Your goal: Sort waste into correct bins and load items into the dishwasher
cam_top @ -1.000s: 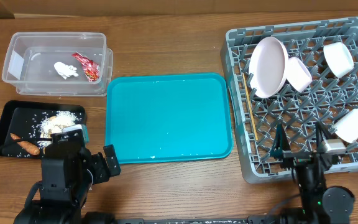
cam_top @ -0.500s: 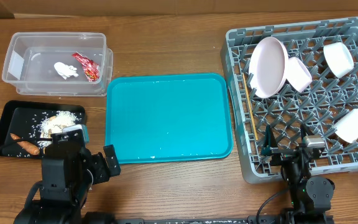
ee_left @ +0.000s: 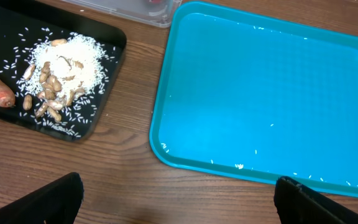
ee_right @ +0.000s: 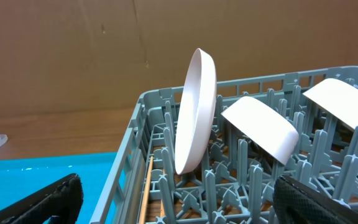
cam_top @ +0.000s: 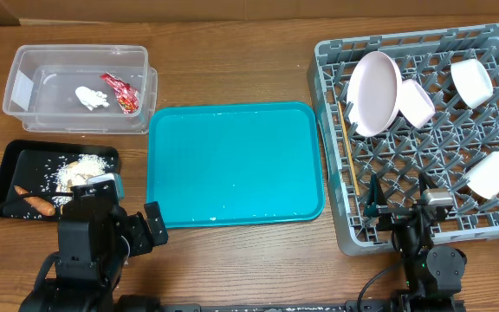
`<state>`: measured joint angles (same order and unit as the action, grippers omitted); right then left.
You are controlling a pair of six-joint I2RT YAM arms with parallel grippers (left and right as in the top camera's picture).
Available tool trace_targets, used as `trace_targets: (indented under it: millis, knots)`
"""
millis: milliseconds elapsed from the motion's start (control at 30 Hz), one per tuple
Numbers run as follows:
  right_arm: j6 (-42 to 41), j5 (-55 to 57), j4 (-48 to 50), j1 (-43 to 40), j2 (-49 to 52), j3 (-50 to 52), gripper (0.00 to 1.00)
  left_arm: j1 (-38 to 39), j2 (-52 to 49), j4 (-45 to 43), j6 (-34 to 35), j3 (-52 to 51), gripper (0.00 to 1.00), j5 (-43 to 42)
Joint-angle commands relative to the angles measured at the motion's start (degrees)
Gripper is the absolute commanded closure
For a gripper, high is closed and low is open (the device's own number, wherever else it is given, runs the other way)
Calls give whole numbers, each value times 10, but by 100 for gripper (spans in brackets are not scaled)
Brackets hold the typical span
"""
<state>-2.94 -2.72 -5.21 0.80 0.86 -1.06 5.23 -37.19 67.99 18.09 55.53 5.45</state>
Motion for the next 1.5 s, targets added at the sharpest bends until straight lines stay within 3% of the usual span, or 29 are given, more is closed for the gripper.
trace_targets:
  millis: [0, 567, 633, 733, 967, 1033, 1133, 1200, 1367, 1467]
  knots:
    - [1, 1, 2, 2, -3, 3, 0, 0, 1, 0, 6, -1, 0, 7]
    - [1, 1, 2, 2, -3, 3, 0, -12, 21, 32, 5, -17, 0, 7]
    - [1, 1, 2, 2, -3, 3, 0, -29, 44, -3, -5, -47, 0, 7]
    - [1, 1, 2, 2, -3, 3, 0, -61, 127, -169, -18, -173, 0, 5]
    - [1, 1, 2, 2, -3, 3, 0, -64, 271, -484, -34, -404, 0, 6]
    - [1, 1, 2, 2, -3, 3, 0, -64, 310, -610, -51, -479, 0, 8]
    - [1, 1, 2, 2, -3, 3, 0, -64, 333, -719, -82, -537, 0, 8]
    - [1, 1, 2, 2, -3, 3, 0, -64, 345, -735, -99, -553, 0, 8]
    - [1, 1, 2, 2, -3, 3, 0, -63, 370, -637, -103, -552, 0, 9]
    - [1, 1, 2, 2, -3, 3, 0, -63, 369, -642, -104, -552, 0, 7]
